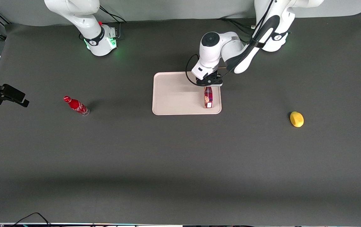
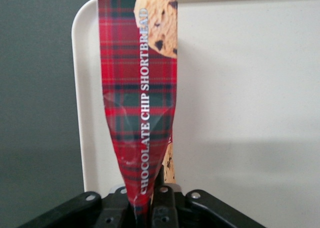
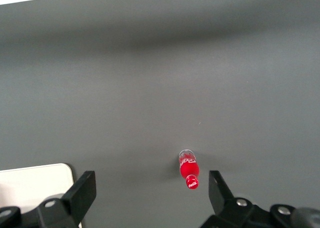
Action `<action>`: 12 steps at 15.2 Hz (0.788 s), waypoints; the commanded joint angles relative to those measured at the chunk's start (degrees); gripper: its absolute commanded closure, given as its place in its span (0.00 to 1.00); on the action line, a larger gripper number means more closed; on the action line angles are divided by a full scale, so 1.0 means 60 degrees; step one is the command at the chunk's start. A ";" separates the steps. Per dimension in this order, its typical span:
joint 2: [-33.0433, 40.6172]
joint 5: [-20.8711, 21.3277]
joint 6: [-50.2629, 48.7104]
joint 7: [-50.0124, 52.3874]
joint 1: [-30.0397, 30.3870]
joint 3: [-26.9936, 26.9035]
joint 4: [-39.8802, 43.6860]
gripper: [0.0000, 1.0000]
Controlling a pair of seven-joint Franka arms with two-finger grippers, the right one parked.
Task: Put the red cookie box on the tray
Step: 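Lower the cookie box onto the tray and open the left gripper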
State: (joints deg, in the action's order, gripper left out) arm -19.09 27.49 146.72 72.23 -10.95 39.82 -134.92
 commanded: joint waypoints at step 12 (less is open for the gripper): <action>0.0470 0.0502 -0.1040 -0.0390 0.0096 -0.0177 0.0936 0.00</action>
State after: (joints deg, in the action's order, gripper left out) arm -20.10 29.89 146.40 72.20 -10.72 38.79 -132.56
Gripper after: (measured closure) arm 0.000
